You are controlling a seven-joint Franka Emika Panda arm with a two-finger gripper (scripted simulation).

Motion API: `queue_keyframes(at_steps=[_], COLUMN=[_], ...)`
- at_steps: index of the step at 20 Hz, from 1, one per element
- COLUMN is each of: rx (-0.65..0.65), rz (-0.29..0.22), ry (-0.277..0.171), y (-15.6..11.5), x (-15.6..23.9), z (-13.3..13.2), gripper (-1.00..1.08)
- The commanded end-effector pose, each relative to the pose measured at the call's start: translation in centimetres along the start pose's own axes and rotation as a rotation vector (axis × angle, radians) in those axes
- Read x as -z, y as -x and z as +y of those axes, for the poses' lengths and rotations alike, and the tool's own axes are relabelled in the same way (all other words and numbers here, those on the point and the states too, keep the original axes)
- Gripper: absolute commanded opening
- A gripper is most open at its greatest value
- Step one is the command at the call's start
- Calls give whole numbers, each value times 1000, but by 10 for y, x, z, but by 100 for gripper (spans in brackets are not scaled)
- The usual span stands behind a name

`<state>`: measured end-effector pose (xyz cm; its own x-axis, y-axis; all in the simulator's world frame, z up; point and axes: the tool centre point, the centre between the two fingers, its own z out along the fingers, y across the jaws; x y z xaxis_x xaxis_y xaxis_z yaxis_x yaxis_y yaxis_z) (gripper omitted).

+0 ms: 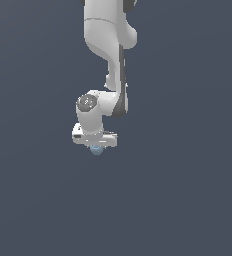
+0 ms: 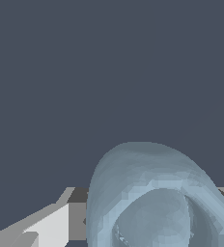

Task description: Pick up the object and move it to a goal position.

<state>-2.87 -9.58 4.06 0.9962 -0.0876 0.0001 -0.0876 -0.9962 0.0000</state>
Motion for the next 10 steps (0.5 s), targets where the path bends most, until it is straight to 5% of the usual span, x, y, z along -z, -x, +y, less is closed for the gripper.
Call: queue_keyframes(at_steps=[1,10], rx=[0,0], rz=[0,0], ry=[0,0], y=[-1,-10], x=[3,43], z=[0,-5], gripper=[-100,-100])
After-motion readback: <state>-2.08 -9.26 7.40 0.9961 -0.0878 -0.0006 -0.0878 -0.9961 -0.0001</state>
